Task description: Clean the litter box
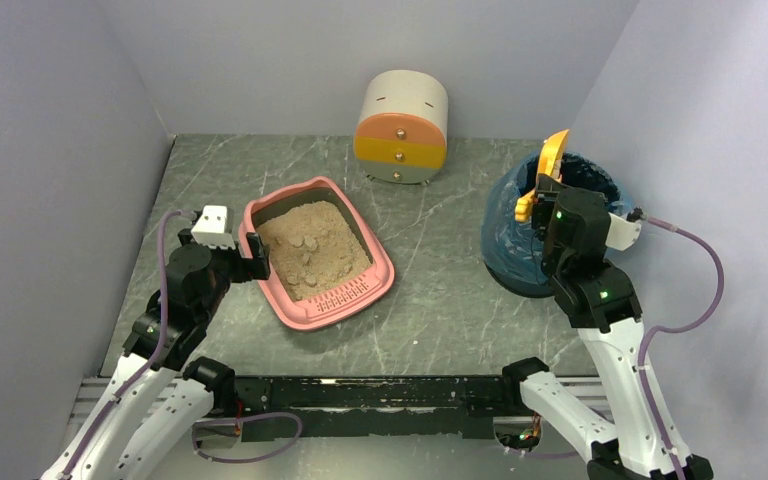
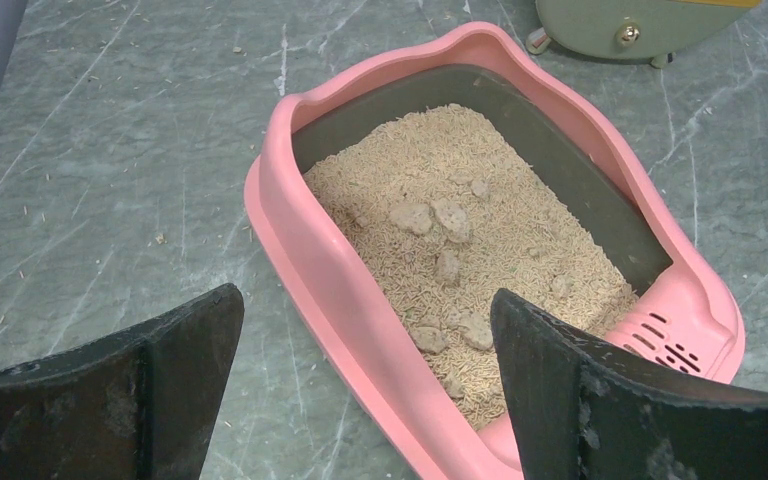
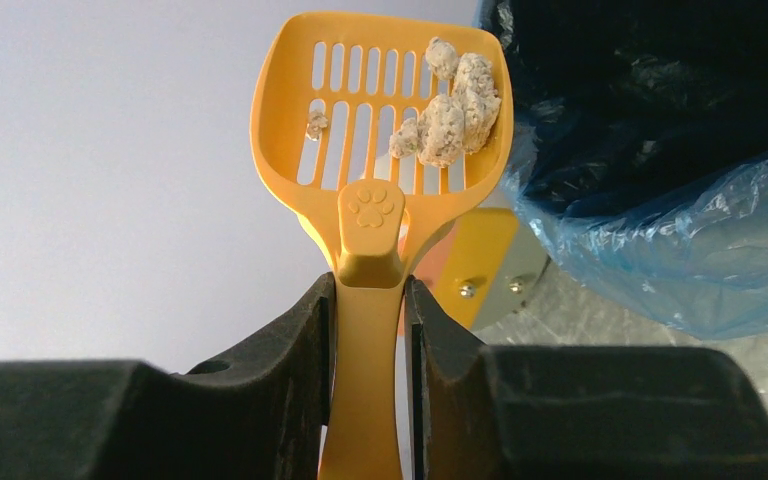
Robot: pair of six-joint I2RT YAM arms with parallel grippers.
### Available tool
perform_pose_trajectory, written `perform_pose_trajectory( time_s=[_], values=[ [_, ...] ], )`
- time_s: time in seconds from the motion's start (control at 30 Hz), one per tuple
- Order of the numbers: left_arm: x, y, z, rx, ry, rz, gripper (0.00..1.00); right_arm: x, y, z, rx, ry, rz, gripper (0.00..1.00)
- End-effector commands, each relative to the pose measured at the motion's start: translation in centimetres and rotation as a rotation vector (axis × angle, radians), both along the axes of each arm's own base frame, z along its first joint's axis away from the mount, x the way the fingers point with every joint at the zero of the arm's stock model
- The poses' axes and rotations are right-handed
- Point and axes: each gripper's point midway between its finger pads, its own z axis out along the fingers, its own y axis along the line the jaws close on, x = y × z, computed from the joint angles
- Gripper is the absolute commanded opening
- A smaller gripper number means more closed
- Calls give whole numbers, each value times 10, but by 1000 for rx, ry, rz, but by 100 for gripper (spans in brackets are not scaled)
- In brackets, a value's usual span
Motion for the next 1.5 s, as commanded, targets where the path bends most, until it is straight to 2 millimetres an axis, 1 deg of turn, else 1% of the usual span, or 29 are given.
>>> perform_pose_trajectory(
  time_s=[0.0,0.27,0.37,0.57,0.73,1.0,1.47],
  values=[
    [2,3,3,14,-15,16,98,-7,-16,28,117,-127,-98,0],
    [2,3,2,17,-12,20,98,-7,-14,37,208,-203,-99,0],
    [2,4,2,18,-14,20,98,-9,-15,37,231,-214,-105,0],
    [3,2,2,17,-12,15,98,-11,-13,30,326,-253,-104,0],
    [2,2,2,17,-12,15,98,-9,-9,34,369,-286,-87,0],
    [2,3,2,18,-14,18,98,-9,-9,30,449,-328,-90,0],
    [2,4,2,22,-16,19,98,-9,-7,35,561,-415,-74,0]
  ],
)
